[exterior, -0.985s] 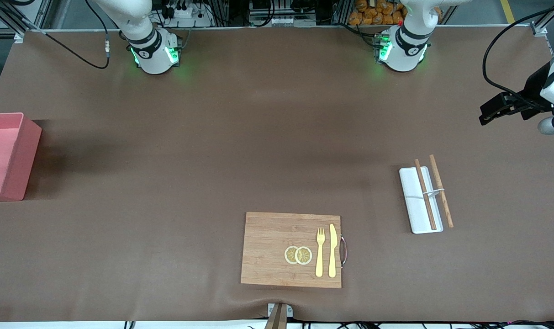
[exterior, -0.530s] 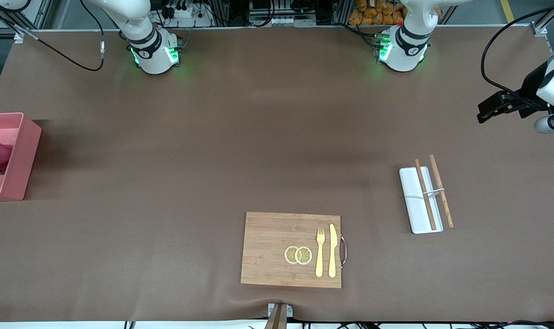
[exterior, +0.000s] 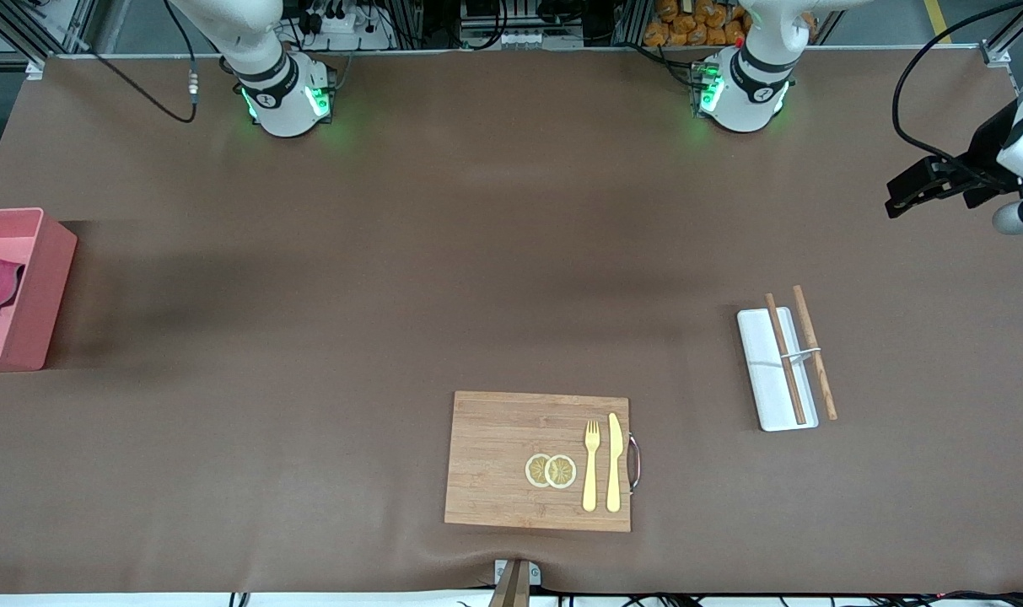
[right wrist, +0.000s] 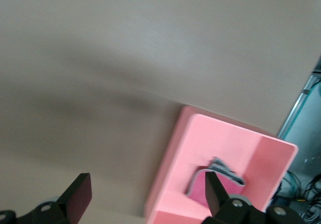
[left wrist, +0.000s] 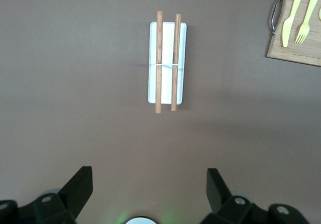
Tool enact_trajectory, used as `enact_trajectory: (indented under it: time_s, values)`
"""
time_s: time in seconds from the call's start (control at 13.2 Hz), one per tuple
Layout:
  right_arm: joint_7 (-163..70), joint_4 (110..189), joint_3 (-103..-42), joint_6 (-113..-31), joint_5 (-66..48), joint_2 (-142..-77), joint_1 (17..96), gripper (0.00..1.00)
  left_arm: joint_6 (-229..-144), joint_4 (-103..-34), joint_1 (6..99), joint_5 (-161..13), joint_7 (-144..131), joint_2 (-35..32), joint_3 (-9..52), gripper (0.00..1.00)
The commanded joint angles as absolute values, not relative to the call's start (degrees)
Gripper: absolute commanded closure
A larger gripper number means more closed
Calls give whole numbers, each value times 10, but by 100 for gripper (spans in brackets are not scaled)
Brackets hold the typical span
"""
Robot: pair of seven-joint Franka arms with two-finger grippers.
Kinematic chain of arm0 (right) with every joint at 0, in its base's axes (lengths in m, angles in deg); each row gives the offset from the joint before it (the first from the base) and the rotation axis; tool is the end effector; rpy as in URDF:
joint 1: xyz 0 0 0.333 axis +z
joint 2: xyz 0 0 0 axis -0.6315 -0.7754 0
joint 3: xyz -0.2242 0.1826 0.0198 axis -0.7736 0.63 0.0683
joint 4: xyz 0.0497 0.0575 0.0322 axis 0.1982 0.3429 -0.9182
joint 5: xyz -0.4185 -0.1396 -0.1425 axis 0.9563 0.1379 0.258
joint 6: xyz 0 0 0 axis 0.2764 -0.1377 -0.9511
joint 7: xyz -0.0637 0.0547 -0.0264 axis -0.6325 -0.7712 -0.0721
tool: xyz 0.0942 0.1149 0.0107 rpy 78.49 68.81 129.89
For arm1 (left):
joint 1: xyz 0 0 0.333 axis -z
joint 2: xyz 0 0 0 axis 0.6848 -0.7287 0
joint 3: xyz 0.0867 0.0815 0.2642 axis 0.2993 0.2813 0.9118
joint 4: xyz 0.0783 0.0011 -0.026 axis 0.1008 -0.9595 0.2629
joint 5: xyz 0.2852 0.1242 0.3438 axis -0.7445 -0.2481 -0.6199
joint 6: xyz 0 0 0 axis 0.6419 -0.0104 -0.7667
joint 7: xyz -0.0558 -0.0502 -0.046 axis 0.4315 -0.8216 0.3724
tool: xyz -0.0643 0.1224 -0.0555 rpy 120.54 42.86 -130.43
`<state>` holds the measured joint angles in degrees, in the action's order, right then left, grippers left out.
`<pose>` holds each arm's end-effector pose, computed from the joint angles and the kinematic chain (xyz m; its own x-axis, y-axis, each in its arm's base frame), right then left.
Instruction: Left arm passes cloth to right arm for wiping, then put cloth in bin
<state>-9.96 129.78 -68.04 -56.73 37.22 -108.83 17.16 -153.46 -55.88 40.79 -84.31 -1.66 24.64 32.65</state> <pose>0.6684 -0.3051 0.4042 0.9306 0.3400 -0.1352 0.3536 -0.9307 0.0932 0.6103 -0.0462 0.5814 0.9926 0.1154 -0.0387 0.1140 -0.9928 -0.0370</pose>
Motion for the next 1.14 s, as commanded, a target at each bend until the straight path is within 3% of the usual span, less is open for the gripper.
enact_trajectory:
  time_s: [0.0,0.68,1.06]
  values:
    - [-194,1320,-686,-509,343,-1032,235,0,-1530,-570,407,-853,-15,260,324,0]
    - [-540,1390,-685,-387,271,-875,386,0,-1528,-571,406,-852,-15,262,324,0]
    - [-613,1383,-689,-354,240,-855,380,0,-1528,-569,406,-852,-22,262,326,0]
